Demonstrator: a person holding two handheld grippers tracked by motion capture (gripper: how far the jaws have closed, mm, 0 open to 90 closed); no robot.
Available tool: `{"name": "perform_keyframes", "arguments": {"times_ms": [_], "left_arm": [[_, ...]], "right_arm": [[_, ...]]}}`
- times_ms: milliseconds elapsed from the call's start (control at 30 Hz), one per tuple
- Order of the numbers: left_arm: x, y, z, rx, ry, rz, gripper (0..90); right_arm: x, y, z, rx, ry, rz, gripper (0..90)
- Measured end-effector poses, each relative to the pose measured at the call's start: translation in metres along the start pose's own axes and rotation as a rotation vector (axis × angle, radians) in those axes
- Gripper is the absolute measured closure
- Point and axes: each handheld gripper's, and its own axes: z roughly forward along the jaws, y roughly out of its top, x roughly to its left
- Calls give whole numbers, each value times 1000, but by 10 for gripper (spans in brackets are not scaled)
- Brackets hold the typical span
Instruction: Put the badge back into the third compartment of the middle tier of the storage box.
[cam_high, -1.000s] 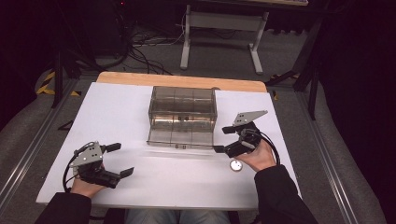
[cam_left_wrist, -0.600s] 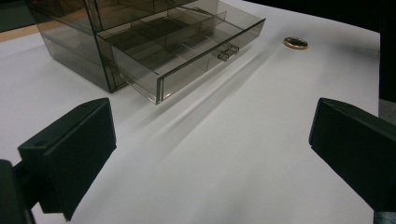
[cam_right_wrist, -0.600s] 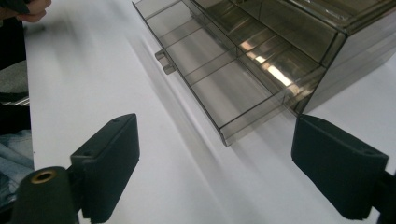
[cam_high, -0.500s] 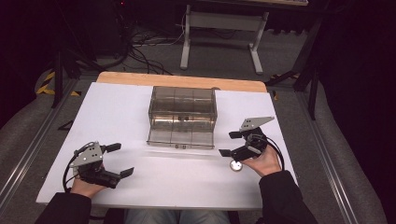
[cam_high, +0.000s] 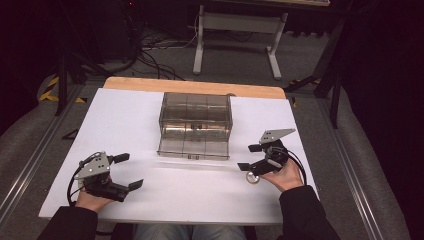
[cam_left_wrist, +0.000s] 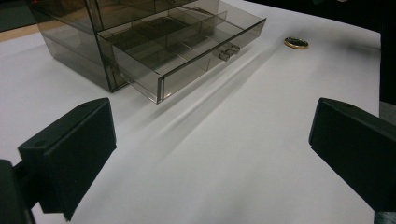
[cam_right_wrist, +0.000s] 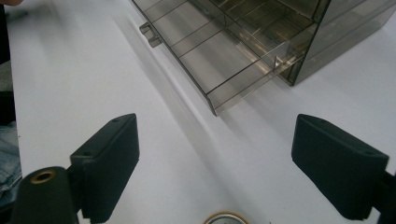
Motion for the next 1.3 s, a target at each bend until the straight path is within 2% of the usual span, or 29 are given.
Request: {"name": "perform_keyframes", "arguments": {"times_ms": [533,1167,1300], "left_arm": [[0,0,0,2,1,2,14],[0,0,1,1,1,2,14],[0,0,1,1,2,2,14]], "right_arm": [[-5,-25,3,62,-12,34,156],[-1,-43,10,156,-41,15,167],[-1,-48,11,180,-51,11,206]]}}
